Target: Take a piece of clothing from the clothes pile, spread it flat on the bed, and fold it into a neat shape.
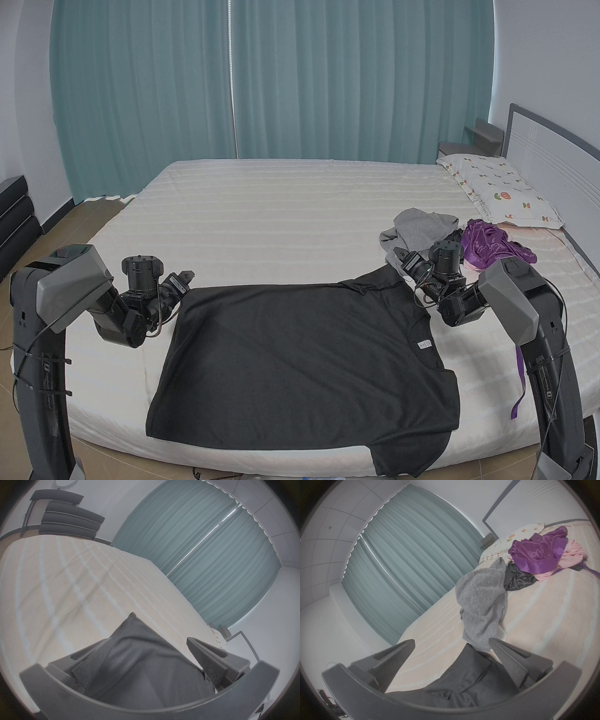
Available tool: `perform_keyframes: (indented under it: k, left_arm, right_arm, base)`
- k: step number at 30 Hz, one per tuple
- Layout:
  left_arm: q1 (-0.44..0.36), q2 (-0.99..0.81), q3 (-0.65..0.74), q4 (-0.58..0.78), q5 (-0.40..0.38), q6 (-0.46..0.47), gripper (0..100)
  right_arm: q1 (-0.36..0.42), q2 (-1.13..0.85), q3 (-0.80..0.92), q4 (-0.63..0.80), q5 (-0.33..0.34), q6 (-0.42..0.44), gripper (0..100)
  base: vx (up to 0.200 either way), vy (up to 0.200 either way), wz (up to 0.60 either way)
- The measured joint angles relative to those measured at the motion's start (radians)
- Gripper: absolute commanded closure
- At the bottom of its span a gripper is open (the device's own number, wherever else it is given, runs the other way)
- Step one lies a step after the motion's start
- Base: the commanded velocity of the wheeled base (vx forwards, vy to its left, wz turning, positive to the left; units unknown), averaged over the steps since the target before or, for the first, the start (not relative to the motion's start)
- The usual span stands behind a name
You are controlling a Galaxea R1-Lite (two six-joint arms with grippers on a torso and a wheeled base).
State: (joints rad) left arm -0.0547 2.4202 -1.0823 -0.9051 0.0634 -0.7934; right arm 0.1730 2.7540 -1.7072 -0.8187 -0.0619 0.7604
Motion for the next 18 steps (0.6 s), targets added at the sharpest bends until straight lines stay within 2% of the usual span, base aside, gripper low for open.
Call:
perform_keyframes:
  k: [9,18]
  left_arm:
    - [0.032,0.169,-0.304,0.177,-0.022,0.053,0]
    - [0.028,0.277,-0.463,0.281,-0.026,0.066,0]
  right_arm:
    - [-0.002,-0.054,0.112,-0.001,0.006,0.026,0]
    - [-0.004,-0.069,0.151,-0.001,0.007,0.033,0]
  base:
    - [0.000,0.000,0.00]
    - [0.000,0.000,0.00]
